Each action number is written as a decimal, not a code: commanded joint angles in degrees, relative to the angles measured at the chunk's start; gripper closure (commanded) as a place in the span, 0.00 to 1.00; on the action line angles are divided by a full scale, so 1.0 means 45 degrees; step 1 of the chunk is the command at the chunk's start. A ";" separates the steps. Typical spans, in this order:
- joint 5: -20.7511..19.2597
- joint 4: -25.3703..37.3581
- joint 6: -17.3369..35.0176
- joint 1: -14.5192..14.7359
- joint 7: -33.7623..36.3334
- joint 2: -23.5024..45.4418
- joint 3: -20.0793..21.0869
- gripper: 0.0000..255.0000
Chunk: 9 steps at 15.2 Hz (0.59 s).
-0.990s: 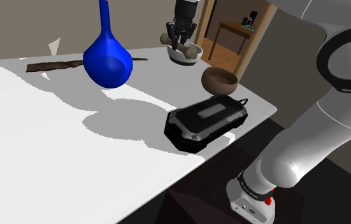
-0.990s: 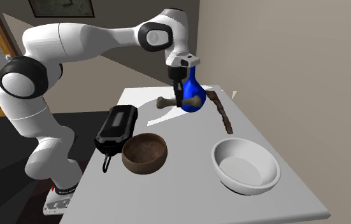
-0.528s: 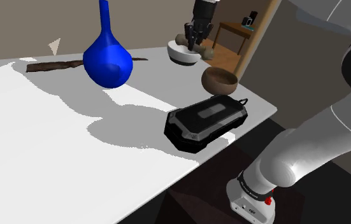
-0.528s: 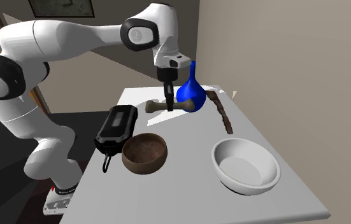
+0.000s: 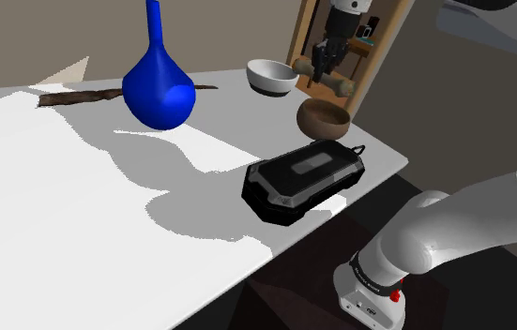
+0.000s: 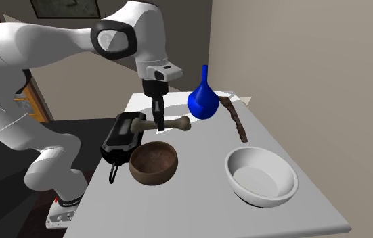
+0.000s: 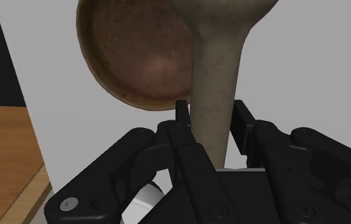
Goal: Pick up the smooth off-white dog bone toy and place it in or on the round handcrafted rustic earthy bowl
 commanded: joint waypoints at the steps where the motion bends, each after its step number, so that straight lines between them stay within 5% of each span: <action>1: -0.0186 -0.0387 -0.0155 -0.0196 -0.0556 -0.0574 -0.0378 1.00; 9: -0.0464 -0.1933 0.0532 -0.0424 -0.1047 -0.1473 -0.0795 1.00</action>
